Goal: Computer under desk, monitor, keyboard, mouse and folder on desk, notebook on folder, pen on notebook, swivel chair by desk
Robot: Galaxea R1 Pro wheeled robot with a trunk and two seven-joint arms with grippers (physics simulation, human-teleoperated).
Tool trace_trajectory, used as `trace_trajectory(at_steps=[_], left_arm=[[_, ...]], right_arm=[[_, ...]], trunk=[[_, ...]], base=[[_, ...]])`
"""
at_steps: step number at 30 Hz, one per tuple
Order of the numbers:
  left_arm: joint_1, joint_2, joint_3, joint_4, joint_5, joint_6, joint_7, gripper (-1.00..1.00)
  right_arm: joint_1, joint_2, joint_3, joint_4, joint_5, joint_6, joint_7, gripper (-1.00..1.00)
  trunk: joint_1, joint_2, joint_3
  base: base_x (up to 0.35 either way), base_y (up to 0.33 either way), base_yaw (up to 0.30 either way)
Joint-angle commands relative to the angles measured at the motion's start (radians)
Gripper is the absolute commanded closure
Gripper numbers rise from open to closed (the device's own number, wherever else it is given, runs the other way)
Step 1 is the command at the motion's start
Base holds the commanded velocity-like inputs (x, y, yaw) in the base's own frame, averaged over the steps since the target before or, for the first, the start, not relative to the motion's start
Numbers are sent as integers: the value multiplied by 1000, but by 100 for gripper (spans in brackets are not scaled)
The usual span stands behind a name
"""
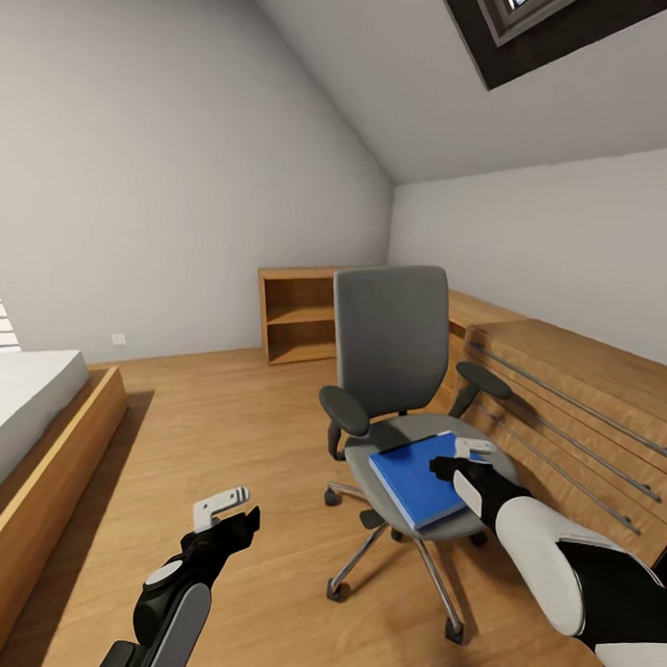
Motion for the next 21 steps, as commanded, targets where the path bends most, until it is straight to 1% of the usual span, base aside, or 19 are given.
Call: trace_trajectory(at_steps=[1, 17, 21], left_arm=[[-1, 0, -1, -1, 11, 2, 10, -100], [-1, 0, -3, 0, 8, 2, 13, -100], [-1, 0, -3, 0, 8, 2, 14, -100]], right_arm=[[0, 1, -8, -2, 2, 4, -2, -100], [0, 1, -9, -10, 2, -1, -1, -100], [0, 1, -9, -12, 1, -1, 0, -100]], trunk=[[-4, 7, 2], [-65, 119, 52], [-65, 119, 52]], base=[[0, 0, 0], [0, 0, 0], [0, 0, 0]])
